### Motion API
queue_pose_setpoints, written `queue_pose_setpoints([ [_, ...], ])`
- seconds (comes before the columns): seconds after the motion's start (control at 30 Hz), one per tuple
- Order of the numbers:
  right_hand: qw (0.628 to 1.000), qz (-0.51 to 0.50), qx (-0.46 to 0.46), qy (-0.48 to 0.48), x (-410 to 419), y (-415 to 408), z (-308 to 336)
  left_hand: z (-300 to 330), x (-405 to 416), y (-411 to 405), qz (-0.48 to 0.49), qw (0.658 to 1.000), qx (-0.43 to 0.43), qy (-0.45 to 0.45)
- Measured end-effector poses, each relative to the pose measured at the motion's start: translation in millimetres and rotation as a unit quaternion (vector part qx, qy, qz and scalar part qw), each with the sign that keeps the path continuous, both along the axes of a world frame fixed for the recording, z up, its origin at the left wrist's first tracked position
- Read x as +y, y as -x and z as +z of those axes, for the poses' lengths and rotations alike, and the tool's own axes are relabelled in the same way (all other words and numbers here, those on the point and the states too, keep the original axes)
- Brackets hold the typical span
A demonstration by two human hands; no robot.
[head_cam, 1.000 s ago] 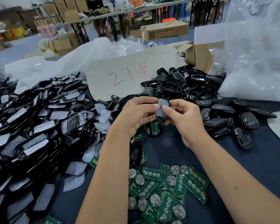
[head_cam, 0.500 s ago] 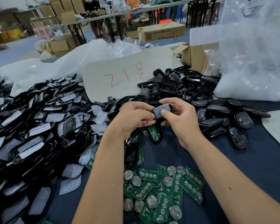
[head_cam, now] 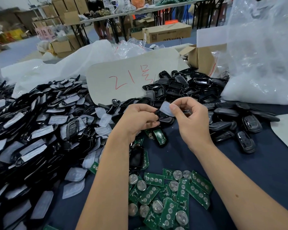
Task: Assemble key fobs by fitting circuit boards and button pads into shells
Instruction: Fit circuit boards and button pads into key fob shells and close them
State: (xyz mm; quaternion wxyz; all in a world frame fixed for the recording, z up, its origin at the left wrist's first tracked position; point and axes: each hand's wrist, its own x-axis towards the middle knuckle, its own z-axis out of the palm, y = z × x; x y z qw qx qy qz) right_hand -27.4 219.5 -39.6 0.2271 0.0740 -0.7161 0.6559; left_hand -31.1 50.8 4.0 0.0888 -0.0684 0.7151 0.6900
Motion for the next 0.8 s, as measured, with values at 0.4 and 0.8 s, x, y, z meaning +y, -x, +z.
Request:
queue_pose_setpoints([
  [0.4, 0.985, -0.007, 0.011, -0.173, 6, -1, 0, 0, -5, 0, -0.041, 0.998, -0.012, 0.044],
  [0.8, 0.983, 0.089, -0.062, -0.151, 9, 1, 1, 1, -12, -2, -0.061, 0.997, -0.004, 0.044],
])
